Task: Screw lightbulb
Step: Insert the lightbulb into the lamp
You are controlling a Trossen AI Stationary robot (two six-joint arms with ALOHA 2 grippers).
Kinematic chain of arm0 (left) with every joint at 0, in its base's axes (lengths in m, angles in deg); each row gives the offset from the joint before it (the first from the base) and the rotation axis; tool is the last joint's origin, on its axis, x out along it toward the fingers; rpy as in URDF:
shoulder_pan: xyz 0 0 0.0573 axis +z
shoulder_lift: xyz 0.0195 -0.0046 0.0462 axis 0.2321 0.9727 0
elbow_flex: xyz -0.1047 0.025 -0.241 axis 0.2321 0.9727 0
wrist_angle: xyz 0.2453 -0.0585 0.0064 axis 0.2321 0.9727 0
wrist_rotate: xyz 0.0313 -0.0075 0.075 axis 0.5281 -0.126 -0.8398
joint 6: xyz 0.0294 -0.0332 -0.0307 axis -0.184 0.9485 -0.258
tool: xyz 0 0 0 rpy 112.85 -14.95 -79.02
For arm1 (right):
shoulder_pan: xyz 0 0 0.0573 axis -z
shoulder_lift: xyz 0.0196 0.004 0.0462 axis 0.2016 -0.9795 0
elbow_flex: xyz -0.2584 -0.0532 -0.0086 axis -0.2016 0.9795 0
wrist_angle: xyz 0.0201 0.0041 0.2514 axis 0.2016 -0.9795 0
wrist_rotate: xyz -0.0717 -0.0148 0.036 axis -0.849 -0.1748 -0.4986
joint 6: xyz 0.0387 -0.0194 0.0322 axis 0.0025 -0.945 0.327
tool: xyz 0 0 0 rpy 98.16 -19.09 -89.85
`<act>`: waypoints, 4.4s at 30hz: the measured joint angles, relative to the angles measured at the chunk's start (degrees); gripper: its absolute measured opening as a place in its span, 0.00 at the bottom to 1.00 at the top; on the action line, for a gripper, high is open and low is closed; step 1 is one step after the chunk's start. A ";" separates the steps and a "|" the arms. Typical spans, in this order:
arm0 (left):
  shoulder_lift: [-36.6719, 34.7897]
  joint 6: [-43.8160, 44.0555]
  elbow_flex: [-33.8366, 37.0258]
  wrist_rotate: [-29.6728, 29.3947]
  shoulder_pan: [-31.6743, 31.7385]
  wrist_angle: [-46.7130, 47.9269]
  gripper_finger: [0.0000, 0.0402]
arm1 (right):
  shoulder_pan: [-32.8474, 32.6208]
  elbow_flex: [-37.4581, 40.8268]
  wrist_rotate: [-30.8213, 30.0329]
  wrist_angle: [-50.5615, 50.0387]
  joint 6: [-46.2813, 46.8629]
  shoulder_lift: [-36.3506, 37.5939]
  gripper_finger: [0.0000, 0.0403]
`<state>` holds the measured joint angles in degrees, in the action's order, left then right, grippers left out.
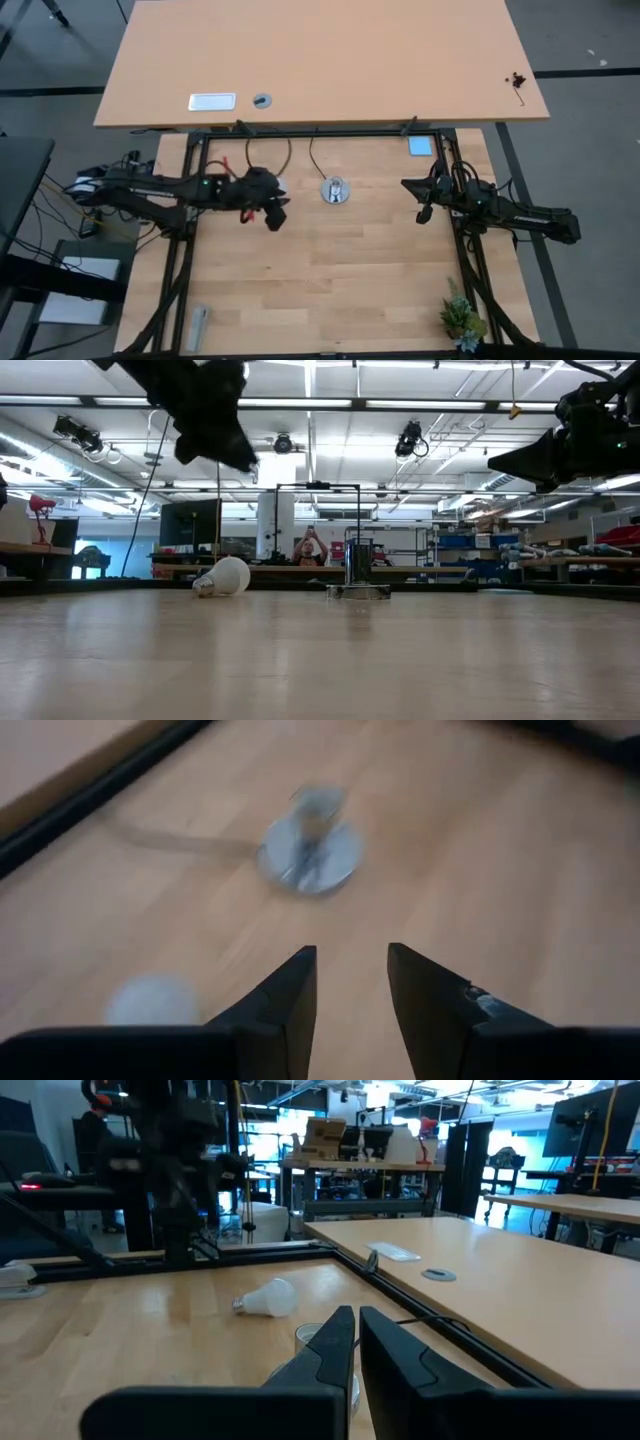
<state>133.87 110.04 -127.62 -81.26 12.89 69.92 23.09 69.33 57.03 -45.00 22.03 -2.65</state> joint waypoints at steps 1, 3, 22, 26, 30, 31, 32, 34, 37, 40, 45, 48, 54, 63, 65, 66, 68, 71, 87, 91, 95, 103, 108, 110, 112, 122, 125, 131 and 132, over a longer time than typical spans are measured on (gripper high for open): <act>1.20 1.31 -0.41 -0.85 0.00 2.06 0.33 | -0.01 -0.01 0.01 0.02 0.02 0.00 0.07; 3.38 4.64 -0.77 -2.41 0.10 5.06 0.33 | 0.00 -0.02 0.02 0.00 0.02 0.02 0.07; 22.27 14.32 -0.73 -6.17 0.15 9.33 0.55 | 0.00 0.00 0.02 1.20 0.02 0.00 0.07; 23.20 16.73 -0.72 -6.44 0.28 9.34 0.60 | 0.00 -0.01 0.02 1.31 0.02 0.00 0.07; 23.30 19.70 -0.60 -8.03 1.08 9.36 0.62 | -0.01 -0.01 0.01 1.30 0.02 0.00 0.07; 23.28 20.19 -0.60 -8.63 1.37 9.38 0.62 | -0.01 -0.02 0.00 1.33 0.02 0.02 0.07; 23.28 20.40 -0.60 -9.21 1.70 9.42 0.62 | -0.01 0.00 0.02 1.31 0.02 0.02 0.07; 23.28 20.62 -0.60 -9.27 2.43 8.99 0.62 | 0.00 0.00 0.00 1.31 0.02 0.02 0.07; 23.28 20.62 -0.58 -9.27 3.12 7.33 0.62 | 0.00 0.00 0.02 1.30 0.02 0.00 0.07; 23.28 20.13 -0.58 -9.29 3.67 5.67 0.62 | 0.00 -0.01 0.00 1.31 0.02 0.01 0.07; 23.70 19.84 -0.36 -9.45 4.28 4.05 0.62 | 0.00 -0.02 0.00 1.31 0.02 0.02 0.07; 23.91 19.77 0.82 -10.34 4.37 1.86 0.62 | -0.01 -0.02 0.02 1.29 0.02 0.00 0.07; 23.85 21.27 2.30 -11.19 4.66 -0.38 0.62 | 0.00 0.00 0.00 1.29 0.02 0.00 0.07; 23.78 23.01 1.69 -10.81 4.57 0.83 0.62 | -0.02 0.00 0.02 1.29 0.02 0.00 0.07; 23.88 23.06 0.55 -9.88 4.46 1.98 0.62 | 0.00 -0.01 0.02 1.29 0.01 0.02 0.07; 23.93 23.08 -0.18 -9.45 4.33 3.25 0.62 | -0.02 0.00 0.02 1.29 0.00 0.01 0.07; 23.94 23.17 -1.54 -9.29 4.12 5.80 0.62 | -0.01 0.00 0.01 1.30 0.02 0.00 0.07; 23.94 24.18 -2.92 -9.68 3.91 9.74 0.62 | -0.02 0.00 0.00 1.30 0.02 0.02 0.07; 24.89 27.32 0.20 -8.21 3.15 7.70 0.62 | 0.00 0.00 0.01 1.30 0.01 0.02 0.07; 25.76 27.07 1.55 -9.26 3.17 5.42 0.62 | -0.02 0.00 0.02 1.26 0.02 0.02 0.07; 28.46 24.31 2.68 -8.88 3.19 1.45 0.62 | -0.02 0.00 0.00 1.11 0.00 0.02 0.07; 31.39 23.53 2.08 -9.91 3.05 -0.56 0.59 | -0.02 0.00 0.00 1.38 0.02 0.00 0.07; 29.84 20.91 2.10 -9.80 3.04 -0.90 0.46 | -0.01 0.00 0.01 1.26 0.01 -0.02 0.07; 29.58 19.21 1.73 -9.66 3.04 -0.13 0.40 | -0.01 0.00 0.01 1.33 0.01 -0.02 0.07; 29.58 18.26 1.54 -9.69 2.93 0.03 0.32 | -0.02 -0.01 0.02 1.29 0.02 -0.02 0.07; 29.44 13.75 -1.33 -11.96 1.57 0.91 0.25 | -0.01 -0.02 0.00 1.31 0.02 -0.02 0.07; 29.27 12.15 -3.06 -12.72 0.77 0.87 0.26 | -0.01 0.00 0.00 1.29 0.00 -0.02 0.07; 29.23 7.59 -7.89 -13.62 -0.73 2.36 0.25 | 0.00 0.00 0.01 1.30 0.01 -0.02 0.07; 29.23 6.39 -8.70 -13.60 -0.92 2.61 0.24 | 0.00 0.00 0.00 1.29 0.00 -0.02 0.07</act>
<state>163.09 116.43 -136.33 -94.86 11.96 72.53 23.09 69.34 57.03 -43.71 22.03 -2.68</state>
